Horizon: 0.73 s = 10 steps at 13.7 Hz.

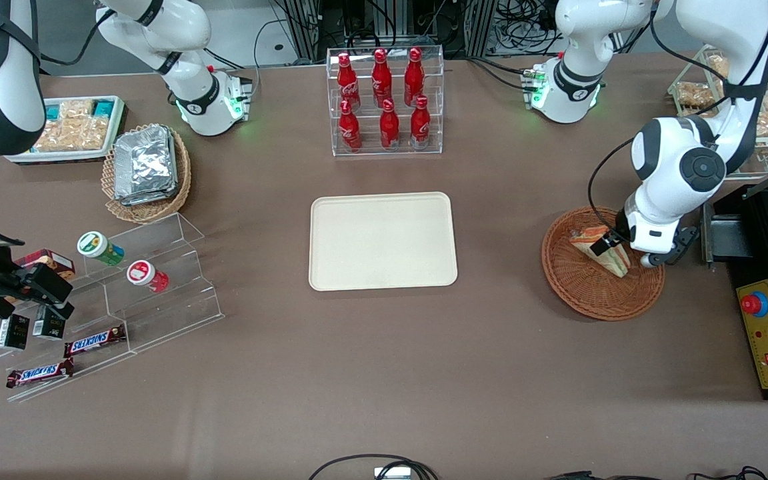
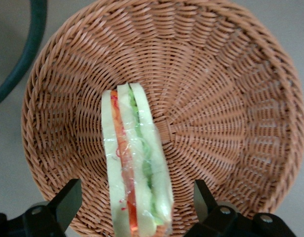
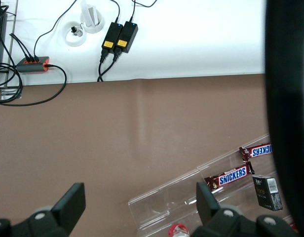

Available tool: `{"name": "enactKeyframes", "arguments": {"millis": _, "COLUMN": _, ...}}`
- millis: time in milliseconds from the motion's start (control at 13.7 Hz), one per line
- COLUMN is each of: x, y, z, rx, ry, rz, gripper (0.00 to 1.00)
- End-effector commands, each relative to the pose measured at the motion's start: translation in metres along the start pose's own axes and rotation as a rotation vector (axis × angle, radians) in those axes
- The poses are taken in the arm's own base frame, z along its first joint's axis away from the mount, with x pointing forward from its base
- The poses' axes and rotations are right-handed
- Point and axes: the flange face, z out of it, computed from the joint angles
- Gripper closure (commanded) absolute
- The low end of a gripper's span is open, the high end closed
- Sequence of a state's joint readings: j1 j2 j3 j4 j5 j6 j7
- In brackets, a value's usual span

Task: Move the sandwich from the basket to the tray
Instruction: 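Lower the left gripper and close it on the wrapped sandwich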

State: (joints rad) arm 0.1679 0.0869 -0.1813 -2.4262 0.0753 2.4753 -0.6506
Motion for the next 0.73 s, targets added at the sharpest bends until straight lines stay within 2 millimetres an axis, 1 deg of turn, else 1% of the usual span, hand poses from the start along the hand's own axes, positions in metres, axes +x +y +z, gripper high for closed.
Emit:
{"name": "enactKeyframes", "arguments": {"millis": 0, "x": -0.003, "y": -0.002, "z": 0.009, "rx": -0.013, "ry": 0.005, "rz": -0.055, "gripper": 0.00}}
{"name": "enactKeyframes", "arguments": {"millis": 73, "x": -0.003, "y": -0.002, "z": 0.016, "rx": -0.013, "ry": -0.001, "rz": -0.083, "gripper": 0.00}}
{"name": "enactKeyframes", "arguments": {"millis": 366, "x": -0.004, "y": 0.000, "z": 0.031, "rx": -0.013, "ry": -0.014, "rz": -0.113, "gripper": 0.00}}
{"name": "enactKeyframes", "arguments": {"millis": 585, "x": -0.004, "y": 0.002, "z": 0.046, "rx": -0.021, "ry": -0.018, "rz": -0.157, "gripper": 0.00}}
{"name": "enactKeyframes", "arguments": {"millis": 659, "x": -0.005, "y": 0.002, "z": 0.048, "rx": -0.020, "ry": -0.021, "rz": -0.157, "gripper": 0.06}}
